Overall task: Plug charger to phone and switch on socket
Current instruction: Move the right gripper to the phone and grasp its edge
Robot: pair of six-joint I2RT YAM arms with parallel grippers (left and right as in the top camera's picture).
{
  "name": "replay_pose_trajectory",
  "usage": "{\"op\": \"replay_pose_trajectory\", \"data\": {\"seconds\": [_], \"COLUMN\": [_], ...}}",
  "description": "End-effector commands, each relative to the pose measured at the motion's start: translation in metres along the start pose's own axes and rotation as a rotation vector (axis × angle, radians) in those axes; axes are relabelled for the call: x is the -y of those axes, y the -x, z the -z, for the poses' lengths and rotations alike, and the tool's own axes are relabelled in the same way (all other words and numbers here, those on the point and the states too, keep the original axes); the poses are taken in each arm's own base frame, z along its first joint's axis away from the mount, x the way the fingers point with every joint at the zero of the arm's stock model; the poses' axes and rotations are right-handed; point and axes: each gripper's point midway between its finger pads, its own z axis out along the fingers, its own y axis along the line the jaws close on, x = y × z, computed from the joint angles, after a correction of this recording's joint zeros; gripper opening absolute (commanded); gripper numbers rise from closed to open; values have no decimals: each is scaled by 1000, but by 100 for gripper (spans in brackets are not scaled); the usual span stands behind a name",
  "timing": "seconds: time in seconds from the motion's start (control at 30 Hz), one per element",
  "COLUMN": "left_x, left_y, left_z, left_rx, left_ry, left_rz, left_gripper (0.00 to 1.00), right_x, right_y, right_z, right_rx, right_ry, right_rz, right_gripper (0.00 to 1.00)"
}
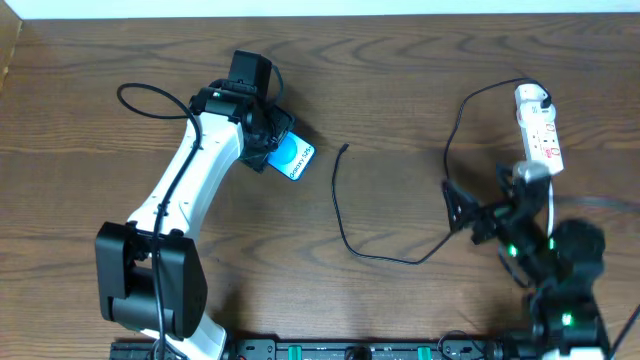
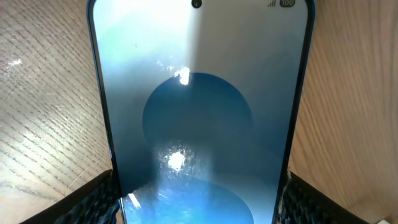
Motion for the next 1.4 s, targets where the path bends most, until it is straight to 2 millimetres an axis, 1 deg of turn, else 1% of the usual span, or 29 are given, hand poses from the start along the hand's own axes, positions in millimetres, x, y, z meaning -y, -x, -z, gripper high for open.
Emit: {"op": "replay_pose_trajectory", "data": {"seconds": [0.0, 0.03, 0.1, 0.17, 0.2, 0.27, 0.37, 0.4, 0.47, 0.53, 0.57, 0.63, 0.67, 0.7, 0.73, 0.77, 0.8, 0.83, 0.87, 0.93, 0.97, 1.0, 1.07, 1.13, 1.17, 1.27, 1.37], "left_x": [7, 9, 9, 9, 10, 12, 17, 17, 18, 18, 18, 18, 18, 18, 18, 18, 18, 18, 18, 18, 18, 18, 19, 20, 21, 21, 21], "left_y": [-3, -6, -7, -8, -8, -15, -18, -18, -18, -18, -18, -18, -18, -18, -18, -18, -18, -18, -18, -18, -18, -19, -22, -25, -27, -27, -27], "left_z": [12, 12, 12, 12, 12, 13, 13, 13, 13, 13, 13, 13, 13, 13, 13, 13, 13, 13, 13, 13, 13, 14, 14, 14, 15, 15, 15], "left_rx": [-11, -29, -33, -35, -40, -78, -101, -104, -105, -107, -107, -108, -108, -108, -108, -109, -109, -110, -110, -110, -110, -115, -133, -150, -161, -161, -161], "left_ry": [-41, -48, -49, -49, -51, -64, -83, -86, -86, -84, -84, -83, -83, -83, -83, -82, -81, -81, -81, -80, -80, -81, -87, -90, -93, -93, -93], "left_rz": [36, 57, 76, 87, 97, 122, 125, 135, 150, 188, 197, 209, 209, 209, 209, 222, 237, 249, 260, 266, 266, 266, 265, 269, 272, 272, 271], "left_gripper": [61, 61, 61, 61, 61, 61, 61, 61, 61, 61, 61, 61, 61, 61, 61, 61, 61, 61, 61, 61, 61, 61, 61, 61, 61, 61, 61], "right_x": [-35, -43, -50, -53, -53, -54, -61, -66, -73, -85, -86, -83, -79, -79, -79, -79, -83, -91, -99, -123, -126, -133, -136, -138, -142, -149, -151], "right_y": [13, 18, 22, 25, 25, 21, 6, -8, -23, -42, -45, -48, -49, -50, -53, -61, -65, -71, -73, -83, -85, -91, -94, -97, -96, -96, -106], "right_z": [-17, -26, -37, -52, -61, -87, -116, -132, -144, -159, -166, -176, -182, -185, -189, -194, -197, -199, -200, -201, -202, -206, -208, -211, -212, -219, -229], "right_rx": [-111, -153, -199, -248, -272, -339, -429, -481, -527, -551, -538, -535, -548, -550, -550, -560, -569, -579, -583, -595, -594, -591, -579, -566, -556, -525, -527], "right_ry": [229, 298, 377, 440, 454, 470, 489, 502, 520, 552, 546, 515, 474, 459, 440, 397, 380, 384, 400, 405, 393, 349, 314, 284, 290, 305, 307], "right_rz": [-58, -80, -107, -139, -163, -233, -303, -323, -332, -306, -287, -327, -424, -451, -458, -476, -491, -496, -491, -473, -471, -474, -464, -454, -445, -441, -485], "right_gripper": [99, 99, 99, 99, 99, 99, 99, 99, 99, 99, 99, 99, 99, 93, 82, 77, 78, 82, 83, 81, 78, 68, 61, 57, 54, 49, 39]}}
